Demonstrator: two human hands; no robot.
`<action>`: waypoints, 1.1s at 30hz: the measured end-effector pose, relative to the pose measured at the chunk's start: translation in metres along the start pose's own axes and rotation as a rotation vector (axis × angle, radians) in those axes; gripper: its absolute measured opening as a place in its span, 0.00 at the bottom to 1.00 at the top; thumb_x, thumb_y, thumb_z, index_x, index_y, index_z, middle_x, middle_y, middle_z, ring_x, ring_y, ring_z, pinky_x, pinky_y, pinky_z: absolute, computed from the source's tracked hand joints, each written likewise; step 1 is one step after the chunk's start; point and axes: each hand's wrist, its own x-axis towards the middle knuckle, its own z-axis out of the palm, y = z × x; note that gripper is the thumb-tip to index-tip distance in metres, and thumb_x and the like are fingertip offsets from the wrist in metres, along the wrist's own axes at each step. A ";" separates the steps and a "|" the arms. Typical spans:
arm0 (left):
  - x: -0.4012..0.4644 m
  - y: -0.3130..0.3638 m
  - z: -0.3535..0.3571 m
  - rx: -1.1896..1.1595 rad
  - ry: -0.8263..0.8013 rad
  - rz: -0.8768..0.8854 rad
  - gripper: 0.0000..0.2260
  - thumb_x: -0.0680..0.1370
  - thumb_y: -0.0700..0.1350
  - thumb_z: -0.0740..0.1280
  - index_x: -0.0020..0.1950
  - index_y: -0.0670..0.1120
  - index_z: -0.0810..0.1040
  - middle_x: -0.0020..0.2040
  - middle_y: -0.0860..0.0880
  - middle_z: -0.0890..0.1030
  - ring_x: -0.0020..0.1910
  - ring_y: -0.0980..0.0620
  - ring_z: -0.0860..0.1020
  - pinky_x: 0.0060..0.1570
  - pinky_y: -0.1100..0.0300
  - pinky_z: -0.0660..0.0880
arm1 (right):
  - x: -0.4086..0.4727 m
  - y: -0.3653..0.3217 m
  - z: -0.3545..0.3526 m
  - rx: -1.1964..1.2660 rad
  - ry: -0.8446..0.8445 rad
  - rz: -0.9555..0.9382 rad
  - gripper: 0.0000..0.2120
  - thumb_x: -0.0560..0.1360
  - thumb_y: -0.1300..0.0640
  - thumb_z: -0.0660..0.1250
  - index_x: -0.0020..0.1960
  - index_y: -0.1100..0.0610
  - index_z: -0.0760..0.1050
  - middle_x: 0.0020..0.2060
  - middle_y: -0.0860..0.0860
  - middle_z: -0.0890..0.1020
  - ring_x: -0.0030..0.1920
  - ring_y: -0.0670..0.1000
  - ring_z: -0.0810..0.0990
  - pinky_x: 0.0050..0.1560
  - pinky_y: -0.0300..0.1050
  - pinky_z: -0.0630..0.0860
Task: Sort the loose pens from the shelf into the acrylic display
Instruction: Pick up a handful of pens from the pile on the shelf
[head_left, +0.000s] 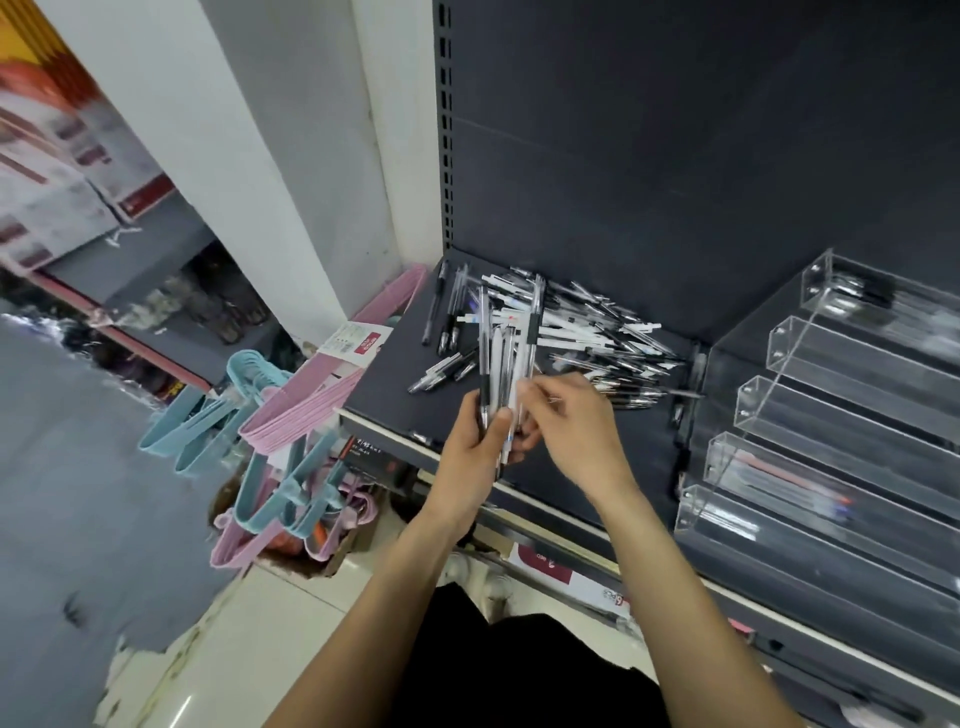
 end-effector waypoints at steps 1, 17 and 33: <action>0.000 -0.001 0.000 0.012 0.009 0.006 0.09 0.82 0.44 0.58 0.62 0.46 0.70 0.49 0.49 0.79 0.39 0.59 0.78 0.42 0.64 0.76 | 0.000 0.001 -0.003 0.008 -0.009 0.003 0.10 0.78 0.53 0.64 0.48 0.58 0.81 0.40 0.53 0.78 0.24 0.42 0.75 0.31 0.30 0.70; 0.005 0.005 0.008 -0.127 0.030 0.053 0.09 0.82 0.45 0.58 0.63 0.50 0.70 0.47 0.53 0.80 0.37 0.58 0.78 0.37 0.64 0.74 | 0.003 0.000 -0.007 0.072 0.028 -0.001 0.04 0.74 0.58 0.69 0.49 0.54 0.78 0.53 0.49 0.74 0.40 0.36 0.75 0.40 0.22 0.67; -0.005 0.000 -0.006 -0.220 -0.038 0.037 0.08 0.81 0.42 0.59 0.60 0.49 0.72 0.49 0.54 0.81 0.36 0.57 0.77 0.41 0.61 0.77 | 0.092 -0.057 -0.038 -0.474 -0.440 -0.345 0.06 0.71 0.49 0.72 0.46 0.46 0.78 0.58 0.46 0.73 0.59 0.46 0.70 0.59 0.40 0.63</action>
